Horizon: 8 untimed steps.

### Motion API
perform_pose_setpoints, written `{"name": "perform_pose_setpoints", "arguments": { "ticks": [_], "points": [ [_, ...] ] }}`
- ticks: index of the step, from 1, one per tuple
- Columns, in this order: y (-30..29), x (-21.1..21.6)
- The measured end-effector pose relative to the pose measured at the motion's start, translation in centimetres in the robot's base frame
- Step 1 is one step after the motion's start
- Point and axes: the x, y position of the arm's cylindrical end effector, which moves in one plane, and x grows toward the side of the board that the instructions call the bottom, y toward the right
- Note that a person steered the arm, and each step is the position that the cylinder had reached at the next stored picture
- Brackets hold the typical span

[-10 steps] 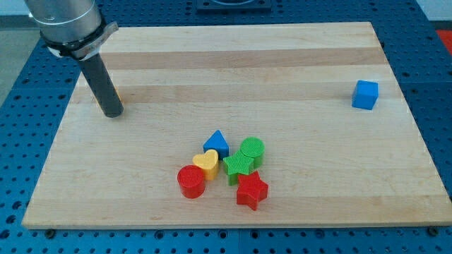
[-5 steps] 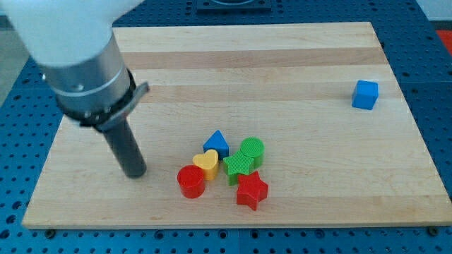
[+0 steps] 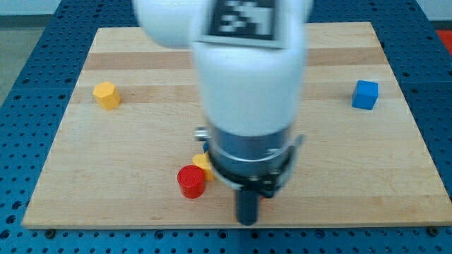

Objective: Move the red star to the top right of the yellow heart

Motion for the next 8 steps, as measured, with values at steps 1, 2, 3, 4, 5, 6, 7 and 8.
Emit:
{"name": "perform_pose_setpoints", "arguments": {
  "ticks": [1,2,3,4,5,6,7,8],
  "points": [
    [4.0,-0.6],
    [5.1,-2.8],
    [5.1,-3.9],
    [5.9,-1.3],
    [6.1,0.1],
    [5.7,0.0],
    [4.8,-0.1],
    [3.9,-0.2]
  ]
}}
